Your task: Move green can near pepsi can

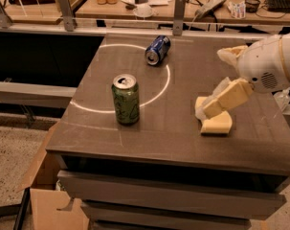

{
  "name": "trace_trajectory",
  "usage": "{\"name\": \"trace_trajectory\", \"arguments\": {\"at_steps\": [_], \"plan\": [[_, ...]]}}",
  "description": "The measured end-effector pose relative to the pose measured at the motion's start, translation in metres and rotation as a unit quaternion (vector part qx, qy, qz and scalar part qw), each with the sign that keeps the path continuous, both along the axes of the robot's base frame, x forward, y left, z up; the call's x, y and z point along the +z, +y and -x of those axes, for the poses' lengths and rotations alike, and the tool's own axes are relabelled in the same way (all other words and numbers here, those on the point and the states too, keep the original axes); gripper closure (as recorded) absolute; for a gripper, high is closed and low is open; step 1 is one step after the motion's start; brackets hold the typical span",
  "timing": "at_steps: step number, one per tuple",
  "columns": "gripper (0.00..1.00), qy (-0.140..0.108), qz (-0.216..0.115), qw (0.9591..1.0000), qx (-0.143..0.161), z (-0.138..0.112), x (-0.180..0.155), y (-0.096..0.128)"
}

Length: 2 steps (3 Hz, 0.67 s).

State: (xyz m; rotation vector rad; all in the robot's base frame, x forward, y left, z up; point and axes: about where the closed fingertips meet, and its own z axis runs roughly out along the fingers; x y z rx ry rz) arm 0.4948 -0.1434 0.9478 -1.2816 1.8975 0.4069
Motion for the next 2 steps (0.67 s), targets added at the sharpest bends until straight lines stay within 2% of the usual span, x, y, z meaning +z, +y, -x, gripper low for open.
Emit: {"name": "trace_trajectory", "arguments": {"at_steps": [2], "plan": [[0.0,-0.007,-0.012,0.9999,0.002,-0.0021,0.005,0.008]]}}
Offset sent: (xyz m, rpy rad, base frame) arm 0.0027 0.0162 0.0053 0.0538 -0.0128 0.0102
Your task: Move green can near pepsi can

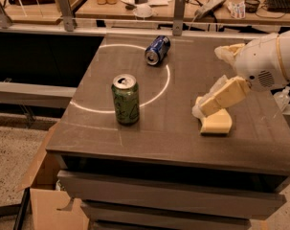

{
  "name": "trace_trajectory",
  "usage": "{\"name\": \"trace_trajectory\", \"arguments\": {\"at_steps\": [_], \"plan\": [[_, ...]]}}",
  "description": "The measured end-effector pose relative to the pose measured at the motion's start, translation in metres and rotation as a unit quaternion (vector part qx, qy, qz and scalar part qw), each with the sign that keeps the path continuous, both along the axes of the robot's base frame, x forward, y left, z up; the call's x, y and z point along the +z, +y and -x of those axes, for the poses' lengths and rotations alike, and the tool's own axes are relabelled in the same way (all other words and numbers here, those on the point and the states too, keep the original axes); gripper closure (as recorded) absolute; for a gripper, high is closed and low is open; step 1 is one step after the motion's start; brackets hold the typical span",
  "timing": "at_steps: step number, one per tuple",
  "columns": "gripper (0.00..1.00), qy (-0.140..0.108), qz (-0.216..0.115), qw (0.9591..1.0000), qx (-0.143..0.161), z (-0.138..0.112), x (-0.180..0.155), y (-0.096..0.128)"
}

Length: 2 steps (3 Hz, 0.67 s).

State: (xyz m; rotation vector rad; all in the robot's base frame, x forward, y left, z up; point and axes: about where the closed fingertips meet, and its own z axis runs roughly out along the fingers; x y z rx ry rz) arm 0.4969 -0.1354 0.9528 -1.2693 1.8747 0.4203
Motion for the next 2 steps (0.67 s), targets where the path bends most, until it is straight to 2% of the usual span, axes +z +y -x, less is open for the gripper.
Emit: {"name": "trace_trajectory", "arguments": {"at_steps": [1,2], "plan": [[0.0,-0.01,-0.026,0.9995,0.013,-0.007,-0.004,0.03],[0.0,-0.021,-0.064,0.9973,0.029,-0.016,-0.013,0.072]]}}
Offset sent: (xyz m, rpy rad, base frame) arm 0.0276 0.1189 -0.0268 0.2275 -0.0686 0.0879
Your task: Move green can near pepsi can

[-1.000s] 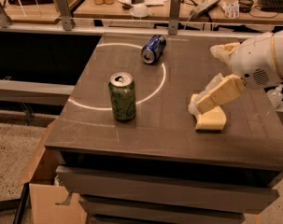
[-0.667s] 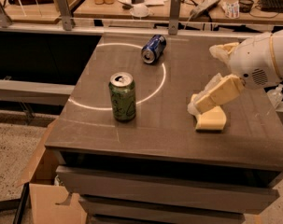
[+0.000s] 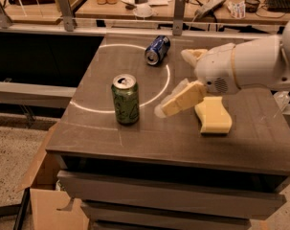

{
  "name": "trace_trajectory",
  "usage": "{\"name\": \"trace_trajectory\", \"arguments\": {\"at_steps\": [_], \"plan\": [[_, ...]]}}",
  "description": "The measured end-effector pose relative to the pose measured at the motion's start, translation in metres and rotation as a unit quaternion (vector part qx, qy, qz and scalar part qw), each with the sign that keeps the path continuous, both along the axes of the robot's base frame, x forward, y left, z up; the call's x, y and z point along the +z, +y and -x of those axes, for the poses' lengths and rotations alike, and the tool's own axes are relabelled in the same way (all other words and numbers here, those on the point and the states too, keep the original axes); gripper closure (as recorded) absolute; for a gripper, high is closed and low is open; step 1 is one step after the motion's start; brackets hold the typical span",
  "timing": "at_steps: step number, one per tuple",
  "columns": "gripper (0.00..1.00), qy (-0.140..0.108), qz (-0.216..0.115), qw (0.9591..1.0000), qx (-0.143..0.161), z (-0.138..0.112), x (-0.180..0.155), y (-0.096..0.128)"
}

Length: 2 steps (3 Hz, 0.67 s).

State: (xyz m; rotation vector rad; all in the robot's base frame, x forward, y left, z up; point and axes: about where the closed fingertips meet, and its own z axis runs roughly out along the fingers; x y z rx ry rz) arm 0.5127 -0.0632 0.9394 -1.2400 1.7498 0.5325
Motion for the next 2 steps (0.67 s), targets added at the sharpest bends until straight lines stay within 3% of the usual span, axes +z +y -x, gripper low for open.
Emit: {"name": "trace_trajectory", "arguments": {"at_steps": [2], "plan": [[0.0,0.008,-0.046,0.9984,0.03,-0.004,-0.024,0.061]]}}
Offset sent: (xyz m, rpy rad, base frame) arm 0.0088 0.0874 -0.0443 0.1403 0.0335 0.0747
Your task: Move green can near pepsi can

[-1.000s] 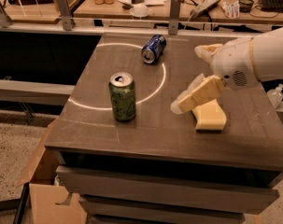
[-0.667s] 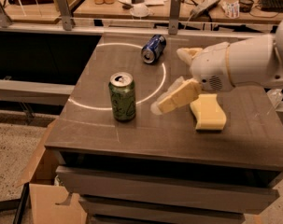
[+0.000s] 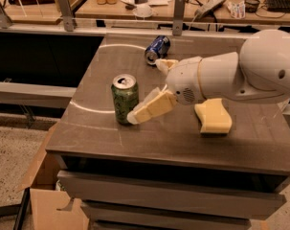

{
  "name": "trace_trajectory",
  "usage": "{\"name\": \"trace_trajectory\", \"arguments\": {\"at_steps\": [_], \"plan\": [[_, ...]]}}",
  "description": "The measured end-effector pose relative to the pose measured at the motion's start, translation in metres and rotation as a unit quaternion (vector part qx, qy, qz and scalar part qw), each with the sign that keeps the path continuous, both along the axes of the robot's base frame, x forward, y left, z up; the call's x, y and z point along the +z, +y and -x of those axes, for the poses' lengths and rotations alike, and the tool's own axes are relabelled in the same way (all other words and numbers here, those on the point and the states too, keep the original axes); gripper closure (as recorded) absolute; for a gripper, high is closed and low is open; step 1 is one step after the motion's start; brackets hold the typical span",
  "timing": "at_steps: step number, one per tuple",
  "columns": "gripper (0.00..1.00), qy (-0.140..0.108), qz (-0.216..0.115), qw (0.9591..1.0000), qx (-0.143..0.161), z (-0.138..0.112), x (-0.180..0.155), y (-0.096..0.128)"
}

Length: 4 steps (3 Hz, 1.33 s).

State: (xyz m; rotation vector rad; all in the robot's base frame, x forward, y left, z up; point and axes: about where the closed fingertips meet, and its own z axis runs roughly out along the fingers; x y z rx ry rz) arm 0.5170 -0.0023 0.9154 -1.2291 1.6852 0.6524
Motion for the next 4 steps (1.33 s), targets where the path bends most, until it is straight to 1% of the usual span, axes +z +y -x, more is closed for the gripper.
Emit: {"name": "trace_trajectory", "arguments": {"at_steps": [1,2,3,4], "plan": [[0.0,0.005,-0.01,0.9999,0.011,-0.002,-0.014,0.023],[0.16,0.011,-0.017,0.9994,0.027,-0.003,-0.024,0.042],[0.38,0.013,-0.019,0.999,0.037,-0.005,-0.029,0.053],[0.62,0.014,-0.023,0.9989,0.038,-0.012,-0.03,0.053]]}}
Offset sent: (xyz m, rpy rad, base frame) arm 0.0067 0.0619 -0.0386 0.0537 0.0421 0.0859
